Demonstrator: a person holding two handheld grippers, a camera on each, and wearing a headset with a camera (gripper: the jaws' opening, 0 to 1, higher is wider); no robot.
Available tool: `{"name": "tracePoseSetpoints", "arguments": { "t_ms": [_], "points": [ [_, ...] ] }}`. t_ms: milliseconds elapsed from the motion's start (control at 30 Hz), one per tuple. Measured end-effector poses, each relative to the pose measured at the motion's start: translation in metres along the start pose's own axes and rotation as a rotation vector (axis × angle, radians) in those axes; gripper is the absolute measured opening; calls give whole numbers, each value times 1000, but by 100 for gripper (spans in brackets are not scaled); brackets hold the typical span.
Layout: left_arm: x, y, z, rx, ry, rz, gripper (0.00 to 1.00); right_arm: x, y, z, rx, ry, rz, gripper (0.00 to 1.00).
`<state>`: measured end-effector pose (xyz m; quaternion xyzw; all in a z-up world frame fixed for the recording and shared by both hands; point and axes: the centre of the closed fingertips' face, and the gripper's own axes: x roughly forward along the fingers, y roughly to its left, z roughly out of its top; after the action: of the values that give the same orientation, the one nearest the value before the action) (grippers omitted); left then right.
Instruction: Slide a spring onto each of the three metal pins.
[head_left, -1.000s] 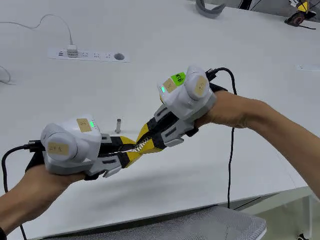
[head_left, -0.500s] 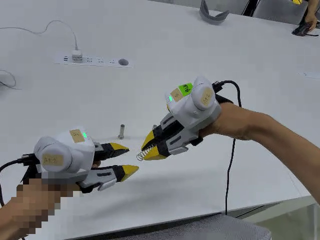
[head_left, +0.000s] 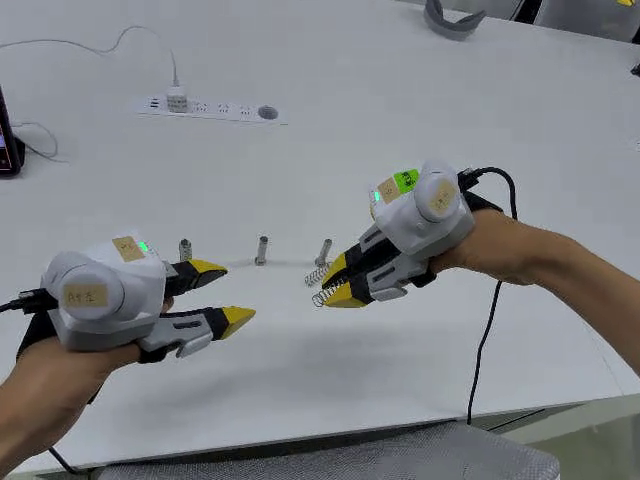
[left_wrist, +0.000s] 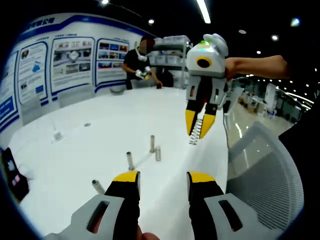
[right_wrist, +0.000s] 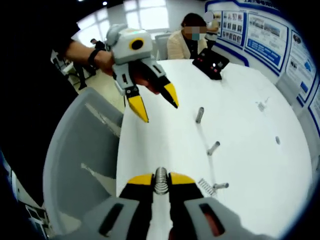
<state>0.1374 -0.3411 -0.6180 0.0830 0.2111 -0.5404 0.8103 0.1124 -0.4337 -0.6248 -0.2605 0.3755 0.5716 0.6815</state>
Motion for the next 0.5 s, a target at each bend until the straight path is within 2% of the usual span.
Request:
{"name": "tracePoseSetpoints", "arguments": {
  "t_ms": [133,300,500],
  "points": [
    [-7,7,-8,-18,12,22,42,2,-8,-6,18,17,-14,13],
    [-18,17,-20,-47,23,57,45,4,-13,-5,21,20,-9,13],
    [-28,22,-28,-57,35,76,49,8,-23,-5,49,23,-18,13]
  ]
}}
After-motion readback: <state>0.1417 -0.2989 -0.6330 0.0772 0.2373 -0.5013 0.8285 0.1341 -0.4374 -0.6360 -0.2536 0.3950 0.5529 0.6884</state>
